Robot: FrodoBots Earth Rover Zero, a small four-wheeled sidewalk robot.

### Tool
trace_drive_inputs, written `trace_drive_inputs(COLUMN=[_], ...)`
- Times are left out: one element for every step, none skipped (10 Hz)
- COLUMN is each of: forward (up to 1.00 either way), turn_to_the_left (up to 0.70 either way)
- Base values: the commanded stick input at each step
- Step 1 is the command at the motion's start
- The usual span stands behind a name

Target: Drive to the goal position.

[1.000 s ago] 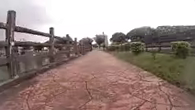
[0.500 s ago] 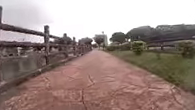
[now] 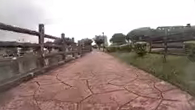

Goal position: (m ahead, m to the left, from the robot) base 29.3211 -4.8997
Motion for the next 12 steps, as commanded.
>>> trace_drive_inputs(forward=[0.7,0.7,0.7,0.7,0.7,0.7,0.7,0.7,0.7,0.7,0.7,0.7], turn_to_the_left=[0.0,0.0,0.0,0.0,0.0,0.0,0.0,0.0,0.0,0.0,-0.05,-0.22])
